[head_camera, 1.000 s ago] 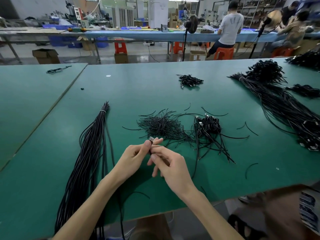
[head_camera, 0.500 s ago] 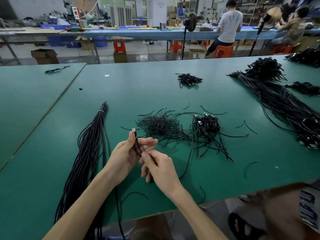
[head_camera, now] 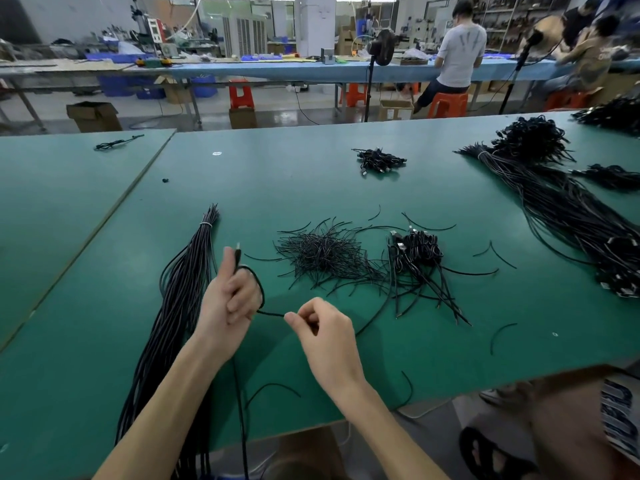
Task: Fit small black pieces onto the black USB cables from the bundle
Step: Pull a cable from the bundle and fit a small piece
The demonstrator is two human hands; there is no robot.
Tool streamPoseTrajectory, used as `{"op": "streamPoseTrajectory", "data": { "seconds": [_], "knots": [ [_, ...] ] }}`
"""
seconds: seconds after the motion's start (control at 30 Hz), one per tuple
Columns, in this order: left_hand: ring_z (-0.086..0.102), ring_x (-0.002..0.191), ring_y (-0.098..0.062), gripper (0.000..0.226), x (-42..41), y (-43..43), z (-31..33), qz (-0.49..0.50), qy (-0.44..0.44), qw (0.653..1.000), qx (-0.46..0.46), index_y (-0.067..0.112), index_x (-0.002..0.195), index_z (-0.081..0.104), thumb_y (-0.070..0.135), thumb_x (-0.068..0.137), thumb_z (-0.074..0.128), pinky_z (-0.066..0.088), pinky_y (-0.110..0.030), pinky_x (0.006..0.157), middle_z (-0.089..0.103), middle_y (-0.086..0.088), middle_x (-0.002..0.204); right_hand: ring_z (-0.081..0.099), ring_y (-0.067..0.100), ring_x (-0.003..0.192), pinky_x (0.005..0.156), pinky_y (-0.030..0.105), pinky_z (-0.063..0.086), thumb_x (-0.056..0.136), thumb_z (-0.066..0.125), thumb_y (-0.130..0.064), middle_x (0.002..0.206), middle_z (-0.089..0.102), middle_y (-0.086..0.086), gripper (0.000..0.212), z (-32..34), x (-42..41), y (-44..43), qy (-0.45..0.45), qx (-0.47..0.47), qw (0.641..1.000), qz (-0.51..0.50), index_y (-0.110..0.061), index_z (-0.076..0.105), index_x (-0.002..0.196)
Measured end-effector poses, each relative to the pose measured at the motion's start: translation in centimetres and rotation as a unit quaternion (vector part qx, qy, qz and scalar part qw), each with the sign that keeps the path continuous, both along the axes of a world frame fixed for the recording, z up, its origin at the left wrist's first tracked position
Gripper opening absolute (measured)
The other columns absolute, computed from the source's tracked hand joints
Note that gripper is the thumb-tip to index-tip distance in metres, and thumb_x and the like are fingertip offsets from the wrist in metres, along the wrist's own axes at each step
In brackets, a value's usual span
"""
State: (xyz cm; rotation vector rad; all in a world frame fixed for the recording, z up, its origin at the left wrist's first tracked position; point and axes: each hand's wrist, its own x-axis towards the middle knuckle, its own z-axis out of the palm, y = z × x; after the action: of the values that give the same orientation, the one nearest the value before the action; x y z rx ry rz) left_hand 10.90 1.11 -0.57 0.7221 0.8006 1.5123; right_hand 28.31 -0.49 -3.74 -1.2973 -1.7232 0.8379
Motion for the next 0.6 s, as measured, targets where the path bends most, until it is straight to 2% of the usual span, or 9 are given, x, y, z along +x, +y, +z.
{"op": "streamPoseTrajectory", "data": {
  "seconds": [0.03,0.1,0.17,0.23,0.33,0.4,0.5,0.6],
  "knots": [
    [0.018,0.038,-0.011,0.067,0.4,-0.1,-0.1,0.020,0.124,0.992,0.011,0.024,0.047,0.038,0.062,0.102,0.046,0.023,-0.023,0.040,0.029,0.005,0.039,0.060,0.006,0.078,0.069,0.017,0.048,0.099,0.068,-0.033,0.084,0.064,-0.010,0.015,0.0,0.1,0.2,0.028,-0.018,0.999,-0.007,-0.022,0.064,0.089],
    [0.030,0.039,-0.015,0.074,1.6,-0.3,-0.7,0.046,0.366,0.927,0.059,0.019,0.045,0.041,0.066,0.101,0.042,0.027,-0.024,0.043,0.036,-0.001,0.041,0.063,0.006,0.081,0.073,0.018,0.052,0.100,0.067,-0.023,0.089,0.068,-0.007,0.004,0.1,0.4,0.3,0.063,-0.042,0.997,-0.004,-0.021,0.068,0.097],
    [0.038,0.040,-0.012,0.075,2.4,-0.6,-1.5,0.040,0.514,0.850,0.108,0.014,0.048,0.047,0.066,0.101,0.040,0.036,-0.022,0.049,0.045,-0.004,0.043,0.064,0.007,0.086,0.078,0.020,0.054,0.102,0.063,-0.018,0.094,0.069,-0.005,0.005,0.1,0.6,0.3,0.081,-0.047,0.996,-0.001,-0.020,0.068,0.103],
    [0.042,0.047,-0.006,0.067,2.5,-0.6,-2.1,0.022,0.605,0.784,0.138,0.018,0.056,0.050,0.064,0.103,0.036,0.036,-0.019,0.055,0.051,0.000,0.052,0.065,0.005,0.090,0.081,0.018,0.053,0.103,0.060,-0.013,0.097,0.071,-0.006,0.010,0.2,0.7,0.4,0.113,-0.048,0.992,-0.012,-0.020,0.067,0.105],
    [0.047,0.072,-0.009,0.055,2.7,-0.4,-2.3,-0.002,0.705,0.692,0.158,0.018,0.076,0.055,0.057,0.103,0.026,0.035,-0.021,0.072,0.054,0.011,0.073,0.066,0.006,0.087,0.081,0.021,0.054,0.103,0.059,-0.010,0.097,0.071,-0.004,0.013,0.1,0.9,0.5,0.162,-0.055,0.985,-0.032,-0.020,0.066,0.107],
    [0.042,0.081,-0.006,0.044,2.9,-0.2,-2.6,0.006,0.731,0.656,0.189,0.016,0.086,0.056,0.046,0.106,0.031,0.033,-0.018,0.080,0.052,0.012,0.085,0.065,0.006,0.080,0.077,0.023,0.054,0.103,0.059,-0.010,0.096,0.071,-0.002,0.013,0.0,1.0,0.6,0.190,-0.055,0.980,-0.035,-0.021,0.065,0.108],
    [0.046,0.090,-0.008,0.019,3.0,0.0,-2.9,0.003,0.727,0.654,0.208,0.010,0.097,0.059,0.020,0.108,0.046,0.036,-0.018,0.086,0.052,0.008,0.096,0.067,0.010,0.072,0.071,0.025,0.055,0.103,0.058,-0.008,0.095,0.071,0.003,0.015,0.1,1.0,0.6,0.227,-0.051,0.972,-0.023,-0.020,0.063,0.110],
    [0.052,0.087,-0.011,0.014,2.8,-0.1,-2.9,0.003,0.717,0.669,0.196,0.010,0.100,0.058,0.015,0.107,0.047,0.045,-0.025,0.082,0.056,0.007,0.097,0.071,0.014,0.072,0.068,0.026,0.057,0.102,0.060,-0.006,0.092,0.074,0.003,0.014,0.1,1.0,0.5,0.256,-0.049,0.965,-0.011,-0.016,0.065,0.111]
  ]
}}
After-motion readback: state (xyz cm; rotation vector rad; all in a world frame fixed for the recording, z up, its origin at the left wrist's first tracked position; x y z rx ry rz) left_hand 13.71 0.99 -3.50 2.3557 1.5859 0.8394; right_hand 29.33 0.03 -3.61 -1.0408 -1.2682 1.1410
